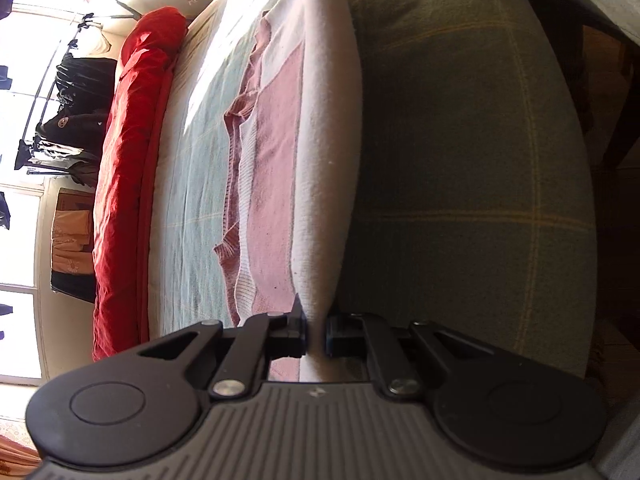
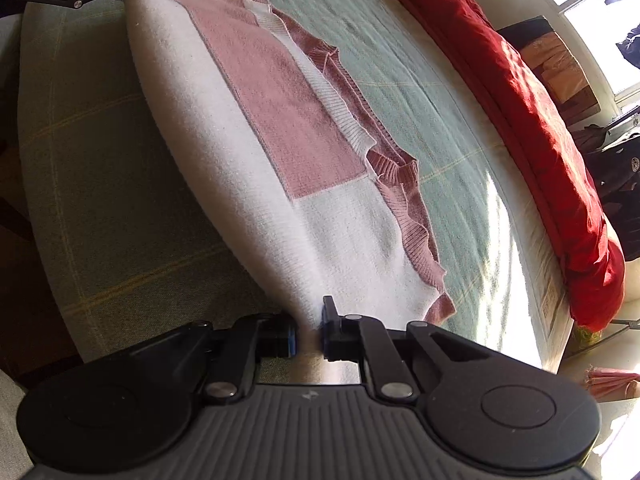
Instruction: Fold clothes
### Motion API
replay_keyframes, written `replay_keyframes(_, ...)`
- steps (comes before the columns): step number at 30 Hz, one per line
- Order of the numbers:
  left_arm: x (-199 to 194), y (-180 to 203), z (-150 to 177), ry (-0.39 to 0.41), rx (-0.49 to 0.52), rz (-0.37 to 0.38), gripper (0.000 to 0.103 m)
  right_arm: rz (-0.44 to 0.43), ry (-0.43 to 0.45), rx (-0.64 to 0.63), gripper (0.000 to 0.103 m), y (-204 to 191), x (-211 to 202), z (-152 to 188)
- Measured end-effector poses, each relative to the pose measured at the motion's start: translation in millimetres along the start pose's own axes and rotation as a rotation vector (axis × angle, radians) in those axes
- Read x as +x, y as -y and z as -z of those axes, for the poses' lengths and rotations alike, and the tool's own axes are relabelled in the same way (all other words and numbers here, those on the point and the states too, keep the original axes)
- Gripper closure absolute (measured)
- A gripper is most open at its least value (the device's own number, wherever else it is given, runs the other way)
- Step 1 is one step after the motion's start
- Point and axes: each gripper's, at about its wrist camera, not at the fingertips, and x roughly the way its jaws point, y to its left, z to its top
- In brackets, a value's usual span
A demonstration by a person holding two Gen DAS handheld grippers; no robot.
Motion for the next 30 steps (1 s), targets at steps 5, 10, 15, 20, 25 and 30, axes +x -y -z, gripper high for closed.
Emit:
replay_keyframes(5, -15.8, 20.0, 2.3, -0.006, -0.005, 0.021, 0.097, -0.029, -0.02, -0.013, 0.09, -22.5, -8.1, 12.8)
replay_keyframes(10, -17.4, 34.0, -1.5, -0.019, -0.034, 0.085, 0.094, -0.061, -0.076, -0.008, 0.086, -28.2, 8.0, 16.0)
replay_keyframes(15, -31.9, 32.9, 4.9, -0.011, -0.095, 0.177, 0.087, -0.094, -0.098, -0.007, 0.073, -27.6, 3.3, 20.6)
replay_keyframes(20, -46.0, 6.4, 18.9, -0.023, -0.227, 0.2, 0.087, -0.117, -0.086, 0.062, 0.073, -13.9, -18.4, 29.5)
replay_keyframes(25, -41.3, -45.4, 33.8, -0.026, -0.48, 0.178, 0.087, -0.128, -0.016, 0.3, 0.073, 32.8, -38.9, 34.3)
replay_keyframes(30, -13.6, -107.5, 60.5, -0.052, -0.911, 0.303, 0.085, -0.14, 0.044, 0.58, 0.073, 83.6, -27.4, 39.6)
